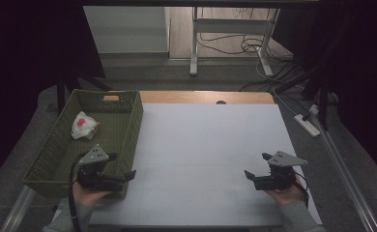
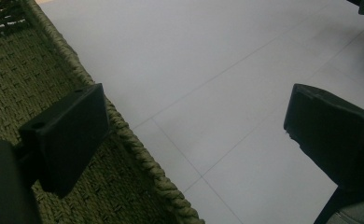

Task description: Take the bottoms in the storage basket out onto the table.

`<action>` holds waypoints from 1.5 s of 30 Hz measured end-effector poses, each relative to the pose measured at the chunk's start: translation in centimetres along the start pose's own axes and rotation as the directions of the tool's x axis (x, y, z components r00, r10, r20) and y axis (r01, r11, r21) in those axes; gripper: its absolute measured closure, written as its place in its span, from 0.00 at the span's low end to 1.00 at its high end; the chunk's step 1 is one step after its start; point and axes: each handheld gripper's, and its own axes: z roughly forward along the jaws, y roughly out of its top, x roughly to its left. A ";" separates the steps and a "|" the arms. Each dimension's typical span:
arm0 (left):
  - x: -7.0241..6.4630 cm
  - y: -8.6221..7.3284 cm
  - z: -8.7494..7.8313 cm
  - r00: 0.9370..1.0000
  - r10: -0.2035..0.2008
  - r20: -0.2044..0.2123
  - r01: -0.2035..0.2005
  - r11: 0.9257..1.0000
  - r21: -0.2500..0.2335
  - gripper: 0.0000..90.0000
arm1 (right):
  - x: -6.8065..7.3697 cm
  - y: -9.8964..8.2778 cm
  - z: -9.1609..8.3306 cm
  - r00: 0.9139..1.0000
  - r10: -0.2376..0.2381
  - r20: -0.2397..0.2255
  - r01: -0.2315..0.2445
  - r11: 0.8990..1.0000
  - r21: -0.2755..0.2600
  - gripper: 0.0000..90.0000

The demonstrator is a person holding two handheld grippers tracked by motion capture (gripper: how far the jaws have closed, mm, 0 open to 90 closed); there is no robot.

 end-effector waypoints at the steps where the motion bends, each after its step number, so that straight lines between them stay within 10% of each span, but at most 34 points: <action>1: 0.0 0.0 0.0 1.000 0.001 -0.001 -0.001 1.000 -0.001 0.07 | 0.0 0.0 0.0 1.000 0.001 -0.004 -0.001 1.000 0.000 0.09; 45: 0.5 0.8 -1.0 1.000 -0.002 -0.011 0.002 0.998 -0.057 0.08 | 0.0 0.0 0.9 1.000 -0.006 -0.004 0.006 0.999 0.039 0.09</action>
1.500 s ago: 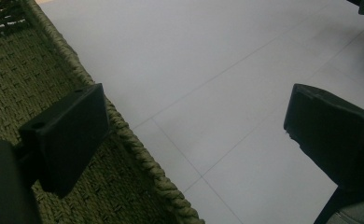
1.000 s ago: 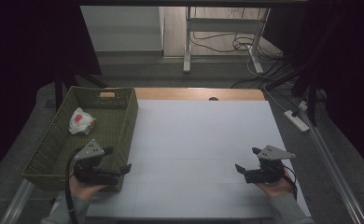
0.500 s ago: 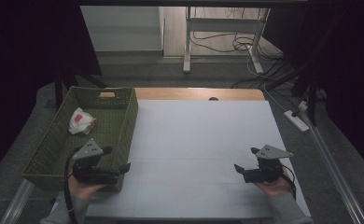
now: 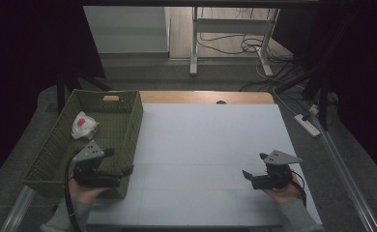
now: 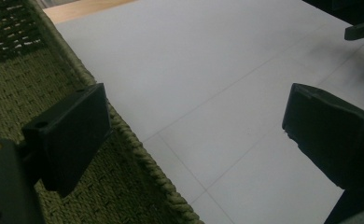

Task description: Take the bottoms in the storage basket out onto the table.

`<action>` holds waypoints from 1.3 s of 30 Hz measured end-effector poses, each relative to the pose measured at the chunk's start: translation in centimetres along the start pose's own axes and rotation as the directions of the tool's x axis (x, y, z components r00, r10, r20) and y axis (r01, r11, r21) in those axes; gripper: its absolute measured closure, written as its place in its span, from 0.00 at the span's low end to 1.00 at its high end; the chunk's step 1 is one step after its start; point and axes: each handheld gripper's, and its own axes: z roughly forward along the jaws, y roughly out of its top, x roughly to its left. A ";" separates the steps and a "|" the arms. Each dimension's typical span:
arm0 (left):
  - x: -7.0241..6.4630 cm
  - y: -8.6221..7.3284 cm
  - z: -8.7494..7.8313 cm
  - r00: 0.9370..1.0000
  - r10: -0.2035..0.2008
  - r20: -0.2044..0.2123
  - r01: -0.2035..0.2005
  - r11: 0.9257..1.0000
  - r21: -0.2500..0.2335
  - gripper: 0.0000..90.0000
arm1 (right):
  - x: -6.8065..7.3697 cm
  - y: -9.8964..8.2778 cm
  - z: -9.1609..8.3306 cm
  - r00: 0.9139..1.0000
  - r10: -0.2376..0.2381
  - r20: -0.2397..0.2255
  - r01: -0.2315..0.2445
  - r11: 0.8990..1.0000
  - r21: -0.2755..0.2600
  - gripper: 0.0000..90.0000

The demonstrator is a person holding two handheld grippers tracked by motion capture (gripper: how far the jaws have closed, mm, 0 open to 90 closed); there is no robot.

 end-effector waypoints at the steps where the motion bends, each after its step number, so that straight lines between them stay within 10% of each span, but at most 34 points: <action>1: 0.1 0.1 -0.1 1.000 -0.001 -0.002 0.001 1.000 -0.006 0.08 | 0.0 0.0 0.0 1.000 -0.001 -0.001 0.001 1.000 0.002 0.09; 39: 3.7 1.9 -1.0 0.997 -0.043 -0.059 0.041 0.999 -0.035 0.08 | 0.1 -0.2 0.2 1.000 0.001 0.007 -0.001 1.000 0.021 0.09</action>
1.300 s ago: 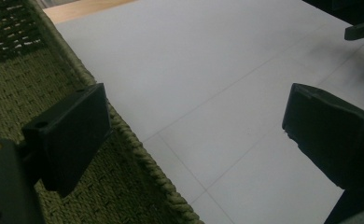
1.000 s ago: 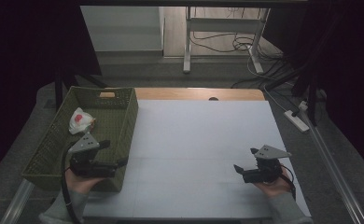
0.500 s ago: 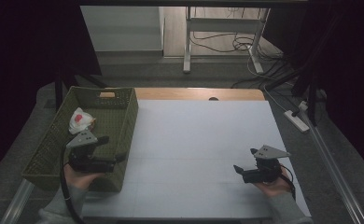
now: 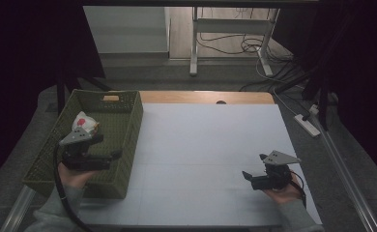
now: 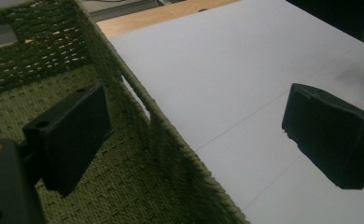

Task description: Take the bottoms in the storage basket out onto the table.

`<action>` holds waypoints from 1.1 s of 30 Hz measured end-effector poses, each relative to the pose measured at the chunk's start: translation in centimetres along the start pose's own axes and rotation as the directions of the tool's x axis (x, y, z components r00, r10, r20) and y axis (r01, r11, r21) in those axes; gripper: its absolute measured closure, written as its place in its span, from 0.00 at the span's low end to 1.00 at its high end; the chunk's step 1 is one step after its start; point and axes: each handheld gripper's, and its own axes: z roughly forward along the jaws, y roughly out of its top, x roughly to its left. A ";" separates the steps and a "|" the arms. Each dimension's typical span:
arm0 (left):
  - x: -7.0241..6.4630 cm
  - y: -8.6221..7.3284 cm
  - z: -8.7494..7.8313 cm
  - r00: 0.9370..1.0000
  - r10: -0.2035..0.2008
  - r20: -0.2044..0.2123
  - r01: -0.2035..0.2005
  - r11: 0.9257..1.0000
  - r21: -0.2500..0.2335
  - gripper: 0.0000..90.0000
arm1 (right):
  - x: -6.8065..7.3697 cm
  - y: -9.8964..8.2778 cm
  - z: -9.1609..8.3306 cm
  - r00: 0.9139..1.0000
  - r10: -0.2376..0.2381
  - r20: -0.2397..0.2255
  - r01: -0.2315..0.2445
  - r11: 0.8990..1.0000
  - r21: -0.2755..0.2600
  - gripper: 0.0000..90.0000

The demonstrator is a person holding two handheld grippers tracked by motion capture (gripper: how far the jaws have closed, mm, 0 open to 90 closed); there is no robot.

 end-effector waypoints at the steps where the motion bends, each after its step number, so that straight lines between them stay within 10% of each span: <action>1: 0.2 0.1 0.0 1.000 0.001 -0.004 -0.001 1.000 0.002 0.08 | 0.0 0.0 0.0 1.000 0.000 0.001 0.000 1.000 0.001 0.09; 33: 3.7 2.1 1.3 0.998 -0.054 -0.020 0.054 0.999 -0.001 0.09 | -0.1 -0.2 0.2 1.000 -0.001 0.004 0.001 1.000 0.025 0.09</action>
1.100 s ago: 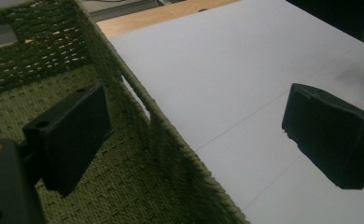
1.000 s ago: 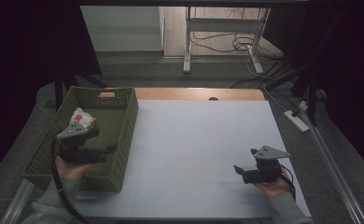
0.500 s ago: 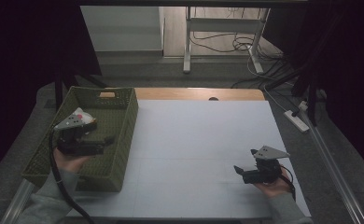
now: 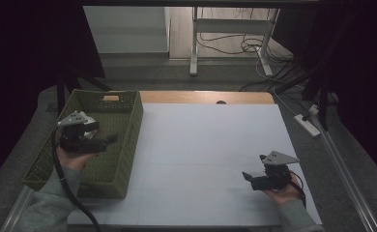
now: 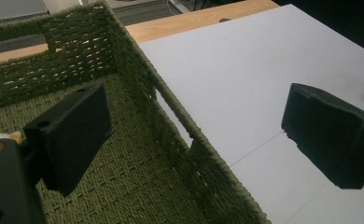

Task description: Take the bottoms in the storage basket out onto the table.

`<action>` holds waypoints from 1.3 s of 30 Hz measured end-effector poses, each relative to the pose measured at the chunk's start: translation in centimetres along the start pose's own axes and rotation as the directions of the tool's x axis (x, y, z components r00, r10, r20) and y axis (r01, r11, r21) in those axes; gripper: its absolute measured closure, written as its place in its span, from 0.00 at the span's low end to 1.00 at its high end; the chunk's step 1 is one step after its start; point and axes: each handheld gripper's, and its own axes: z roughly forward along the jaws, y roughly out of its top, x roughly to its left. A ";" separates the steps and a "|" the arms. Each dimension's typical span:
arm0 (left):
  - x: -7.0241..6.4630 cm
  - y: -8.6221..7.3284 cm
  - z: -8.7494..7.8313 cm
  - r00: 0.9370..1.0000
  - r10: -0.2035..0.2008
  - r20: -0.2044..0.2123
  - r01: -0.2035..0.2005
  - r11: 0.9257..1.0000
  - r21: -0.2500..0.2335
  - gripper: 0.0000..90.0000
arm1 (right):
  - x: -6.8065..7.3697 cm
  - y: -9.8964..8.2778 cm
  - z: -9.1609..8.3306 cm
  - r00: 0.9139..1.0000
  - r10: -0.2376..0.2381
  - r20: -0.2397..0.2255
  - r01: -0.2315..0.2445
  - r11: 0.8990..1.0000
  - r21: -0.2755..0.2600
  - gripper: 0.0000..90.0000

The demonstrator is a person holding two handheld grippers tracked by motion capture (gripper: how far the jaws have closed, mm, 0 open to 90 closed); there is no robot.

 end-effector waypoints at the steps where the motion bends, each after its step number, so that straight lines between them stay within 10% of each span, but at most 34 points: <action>1: 0.1 0.0 0.1 1.000 -0.002 0.001 0.002 1.000 0.000 0.09 | 0.0 0.0 0.0 1.000 -0.001 0.001 0.001 1.000 0.001 0.09; 39: 4.2 2.2 1.6 0.997 -0.049 -0.068 0.052 0.998 0.047 0.09 | -0.1 -0.2 0.3 1.000 -0.002 0.003 0.002 1.000 0.021 0.09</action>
